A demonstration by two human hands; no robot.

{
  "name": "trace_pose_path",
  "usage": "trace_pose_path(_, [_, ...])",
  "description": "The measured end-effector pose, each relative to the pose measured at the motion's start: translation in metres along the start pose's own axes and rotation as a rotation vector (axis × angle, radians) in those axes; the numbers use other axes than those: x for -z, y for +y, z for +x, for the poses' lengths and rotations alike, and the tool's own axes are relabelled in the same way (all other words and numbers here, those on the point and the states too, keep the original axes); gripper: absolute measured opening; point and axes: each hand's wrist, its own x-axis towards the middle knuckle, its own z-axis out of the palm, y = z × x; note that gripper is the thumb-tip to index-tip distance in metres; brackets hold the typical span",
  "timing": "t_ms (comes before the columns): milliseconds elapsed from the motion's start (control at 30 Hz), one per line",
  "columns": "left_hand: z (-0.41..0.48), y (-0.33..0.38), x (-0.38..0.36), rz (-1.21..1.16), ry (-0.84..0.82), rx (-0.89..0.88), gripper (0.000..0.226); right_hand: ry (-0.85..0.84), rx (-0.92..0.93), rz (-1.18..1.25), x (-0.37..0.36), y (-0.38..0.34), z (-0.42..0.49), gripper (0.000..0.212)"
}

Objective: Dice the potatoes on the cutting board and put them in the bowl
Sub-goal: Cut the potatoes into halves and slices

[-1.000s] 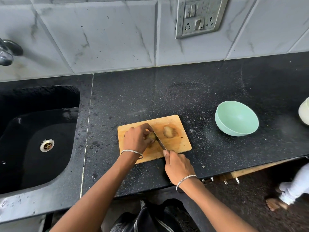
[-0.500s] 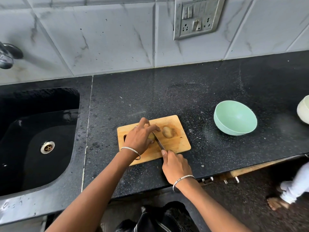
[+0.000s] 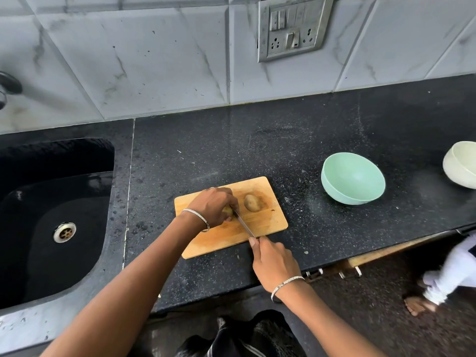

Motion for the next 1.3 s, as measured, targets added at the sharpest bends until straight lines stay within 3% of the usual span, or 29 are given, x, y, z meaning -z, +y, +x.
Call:
trace_pose_path(533, [-0.005,0.000,-0.008,-0.088,0.100,0.049,0.029,0.124,0.025,0.047,0.018,0.044,-0.006,0.049])
trace_pose_path(1100, [-0.002,-0.001,-0.007,-0.021,0.037,-0.004,0.025,0.243,0.197,-0.285,0.021,0.070,-0.019,0.033])
trace_pose_path(1300, [-0.003,-0.005,-0.012,-0.087,0.059,0.029,0.021,0.363,0.089,-0.128,0.022,0.078,-0.008,0.037])
